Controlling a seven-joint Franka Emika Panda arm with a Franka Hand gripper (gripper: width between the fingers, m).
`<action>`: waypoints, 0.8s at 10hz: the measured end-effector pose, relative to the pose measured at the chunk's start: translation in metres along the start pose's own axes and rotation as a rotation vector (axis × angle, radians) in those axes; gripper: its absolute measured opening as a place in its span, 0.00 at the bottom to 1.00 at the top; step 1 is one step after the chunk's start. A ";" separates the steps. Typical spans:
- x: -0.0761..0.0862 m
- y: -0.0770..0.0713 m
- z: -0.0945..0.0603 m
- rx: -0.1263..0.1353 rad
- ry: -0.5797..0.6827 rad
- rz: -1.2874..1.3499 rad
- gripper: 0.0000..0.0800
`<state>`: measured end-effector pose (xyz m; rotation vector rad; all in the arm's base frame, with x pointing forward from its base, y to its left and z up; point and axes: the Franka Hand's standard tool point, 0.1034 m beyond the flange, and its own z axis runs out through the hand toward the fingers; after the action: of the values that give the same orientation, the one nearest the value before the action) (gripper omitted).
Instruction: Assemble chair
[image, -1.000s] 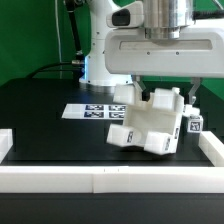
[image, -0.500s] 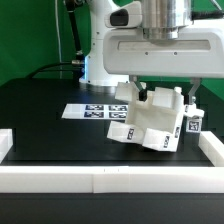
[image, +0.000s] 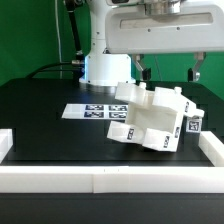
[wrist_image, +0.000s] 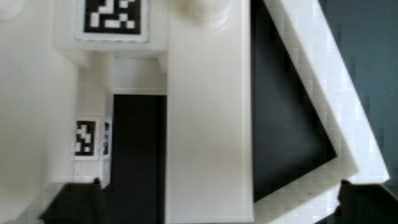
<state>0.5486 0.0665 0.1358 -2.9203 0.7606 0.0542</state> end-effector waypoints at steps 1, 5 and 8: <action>-0.003 0.002 -0.002 0.002 -0.001 0.001 0.81; -0.009 0.026 0.008 -0.015 -0.023 0.037 0.81; -0.008 0.029 0.010 -0.017 -0.026 0.041 0.81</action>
Offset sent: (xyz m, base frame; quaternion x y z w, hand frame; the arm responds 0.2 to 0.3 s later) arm -0.0199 -0.0213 -0.0090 -0.0173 -0.0201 0.0479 0.9985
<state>0.5274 0.0462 0.1233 -2.9142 0.8200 0.1029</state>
